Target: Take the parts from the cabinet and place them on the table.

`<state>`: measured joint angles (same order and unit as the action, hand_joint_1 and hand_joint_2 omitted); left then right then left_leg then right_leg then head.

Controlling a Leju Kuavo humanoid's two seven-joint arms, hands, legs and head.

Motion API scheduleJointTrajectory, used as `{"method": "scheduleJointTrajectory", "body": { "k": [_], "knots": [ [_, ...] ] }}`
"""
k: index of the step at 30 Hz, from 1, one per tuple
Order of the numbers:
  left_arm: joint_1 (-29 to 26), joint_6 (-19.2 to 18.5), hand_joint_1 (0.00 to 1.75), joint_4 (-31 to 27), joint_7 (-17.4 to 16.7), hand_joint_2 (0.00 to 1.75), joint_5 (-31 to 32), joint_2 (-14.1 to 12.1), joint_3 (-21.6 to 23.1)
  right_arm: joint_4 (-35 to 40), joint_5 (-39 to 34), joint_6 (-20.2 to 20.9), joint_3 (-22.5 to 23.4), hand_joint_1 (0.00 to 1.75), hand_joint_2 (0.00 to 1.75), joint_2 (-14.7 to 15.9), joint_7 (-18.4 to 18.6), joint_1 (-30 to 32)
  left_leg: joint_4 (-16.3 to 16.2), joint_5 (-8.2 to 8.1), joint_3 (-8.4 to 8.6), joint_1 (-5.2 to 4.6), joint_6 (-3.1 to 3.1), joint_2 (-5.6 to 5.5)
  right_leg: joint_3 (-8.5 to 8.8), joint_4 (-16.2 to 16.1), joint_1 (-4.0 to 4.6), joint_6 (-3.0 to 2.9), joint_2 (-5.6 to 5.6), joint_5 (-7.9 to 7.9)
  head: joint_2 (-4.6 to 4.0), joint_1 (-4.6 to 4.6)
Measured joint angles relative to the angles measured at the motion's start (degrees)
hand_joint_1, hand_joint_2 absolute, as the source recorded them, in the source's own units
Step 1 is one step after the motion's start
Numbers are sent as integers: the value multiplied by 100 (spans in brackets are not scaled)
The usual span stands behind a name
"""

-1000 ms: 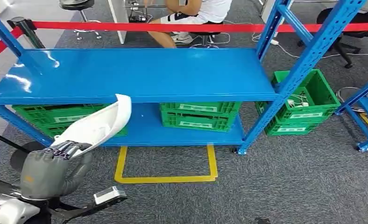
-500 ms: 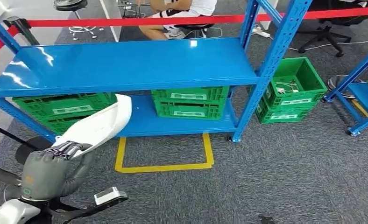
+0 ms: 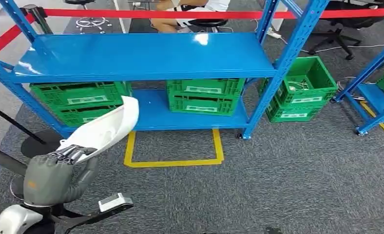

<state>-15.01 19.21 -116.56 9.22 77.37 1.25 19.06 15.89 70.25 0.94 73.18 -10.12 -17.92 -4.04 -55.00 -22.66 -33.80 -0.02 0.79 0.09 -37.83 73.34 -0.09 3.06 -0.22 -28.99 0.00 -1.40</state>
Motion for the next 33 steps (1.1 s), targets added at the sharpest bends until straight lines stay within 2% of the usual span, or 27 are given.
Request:
{"method": "scheduleJointTrajectory", "body": {
  "k": [1,2,3,4,6,7,8,9,10,11,12,13,14,15,17,18,19,21,23,24,25,27,28,29,30,32,33],
  "knots": [
    [8,-11,175,0,4,175,-9,4,0,0,-7,0,0,0,0,0,0,0,-7,61,-80,-2,-16,-4,362,-430,1,-26,4,181,0,0],
    [19,-11,175,0,11,175,-20,9,0,0,-11,0,0,0,0,0,-2,-7,-14,122,-125,-2,-37,-10,775,-972,1,-53,17,203,0,2],
    [29,-13,175,0,24,175,-39,13,0,0,-13,0,0,0,0,0,-7,-28,-27,174,-165,-16,-66,-15,1143,-1537,10,-74,52,-50,0,-2],
    [52,-15,175,0,37,175,-59,15,-4,0,-20,2,0,0,0,0,-13,-41,-37,234,-188,-22,-98,-8,1322,-1866,24,-73,73,-130,0,9],
    [93,-35,175,15,101,175,-79,22,-4,0,-39,4,9,0,0,-11,-4,-27,9,372,-193,7,-164,-7,1169,-1769,63,-118,73,-53,2,-20],
    [95,-52,175,28,116,175,-98,28,-2,0,-57,4,13,0,0,-11,0,-20,15,422,-211,-1,-206,-18,1111,-1775,56,-181,64,5,0,-18],
    [96,-55,175,39,118,175,-105,31,-7,0,-63,4,20,0,0,-33,7,-18,-10,365,-248,17,-236,-20,1051,-1788,8,-240,26,80,0,-15],
    [101,-63,175,48,127,175,-114,35,-15,0,-72,0,24,0,0,-33,20,-25,-130,88,-316,9,-269,-16,985,-1782,16,-284,20,144,0,2],
    [112,-74,175,57,142,175,-116,37,-15,0,-76,0,35,0,0,-35,22,-25,-491,-320,-420,17,-295,-15,916,-1782,16,-313,13,224,0,46],
    [129,-76,175,70,171,175,-125,42,-15,0,-81,0,55,0,0,-37,28,-25,-1016,-703,-565,19,-318,-15,831,-1775,16,-320,8,314,0,48],
    [134,-81,175,83,184,175,-131,48,-15,0,-90,-2,61,0,0,-39,31,-21,-1467,-927,-665,19,-330,-15,725,-1768,17,-315,0,394,0,48],
    [138,-94,175,98,192,175,-148,52,-15,0,-100,-2,66,0,0,-39,39,-14,-1793,-984,-691,18,-333,-15,620,-1762,18,-306,-4,469,0,50],
    [144,-103,175,116,199,175,-164,55,-17,0,-118,-4,70,0,0,-42,48,-10,-1845,-878,-615,18,-330,-15,522,-1752,18,-299,-15,535,0,48],
    [153,-111,175,131,203,175,-166,57,-17,0,-122,-11,77,0,0,-42,52,-9,-1681,-671,-429,18,-320,-15,418,-1738,18,-293,-22,606,0,50],
    [180,-114,175,142,203,175,-170,66,-17,0,-136,-11,96,0,0,-55,55,-16,-799,-364,232,19,-288,-14,242,-1706,17,-266,-19,730,0,50],
    [204,-114,175,142,205,175,-170,68,-15,0,-138,-13,103,0,0,-59,55,-15,-272,-465,632,13,-271,-14,183,-1695,29,-233,-16,784,0,52],
    [229,-114,175,140,219,175,-173,79,-15,0,-142,-15,103,0,0,-59,55,-14,149,-572,841,0,-230,-19,133,-1668,56,-210,-18,832,0,48],
    [245,-131,175,155,238,175,-190,101,-18,0,-171,-13,109,0,0,-59,55,-6,99,-520,728,-26,-173,-21,97,-1712,42,-158,-22,979,0,57],
    [255,-164,175,177,267,175,-201,116,-17,0,-175,-13,116,0,0,-61,55,19,110,-406,625,-3,-59,-4,59,-1734,36,-86,-7,1044,0,53],
    [280,-175,175,188,282,175,-214,122,-17,0,-177,-9,124,0,0,-61,55,20,108,-358,580,8,-16,7,-16,-1648,24,-42,0,836,0,37],
    [297,-181,175,197,284,175,-227,138,-17,0,-184,-11,140,0,0,-61,55,23,108,-301,531,8,21,10,-109,-1359,21,-17,6,506,0,9],
    [321,-212,175,221,286,175,-247,162,-22,0,-190,-9,157,0,0,-61,50,18,103,-177,382,-1,39,10,-391,-343,14,20,6,-92,0,6],
    [331,-230,175,236,289,175,-249,166,-22,0,-195,-9,162,0,0,-61,44,15,98,-113,293,-3,36,10,-481,66,14,25,6,-254,0,2],
    [340,-249,175,256,291,175,-256,170,-22,0,-205,-9,166,0,0,-61,42,14,94,-53,211,-4,32,10,-445,202,14,21,5,-250,0,7],
    [353,-262,175,271,295,175,-258,175,-22,0,-219,-9,175,0,0,-61,37,14,92,2,142,-5,25,8,-267,85,14,12,6,-115,0,4],
    [393,-280,175,304,299,175,-266,196,-22,0,-240,-9,201,0,0,-61,31,11,90,101,25,-7,0,-6,442,-847,15,-30,7,271,0,2],
    [416,-291,175,315,299,175,-278,203,-24,2,-260,-11,208,0,0,-61,24,-2,82,143,0,-6,-21,-11,823,-1390,16,-60,21,302,0,4]
  ]
}}
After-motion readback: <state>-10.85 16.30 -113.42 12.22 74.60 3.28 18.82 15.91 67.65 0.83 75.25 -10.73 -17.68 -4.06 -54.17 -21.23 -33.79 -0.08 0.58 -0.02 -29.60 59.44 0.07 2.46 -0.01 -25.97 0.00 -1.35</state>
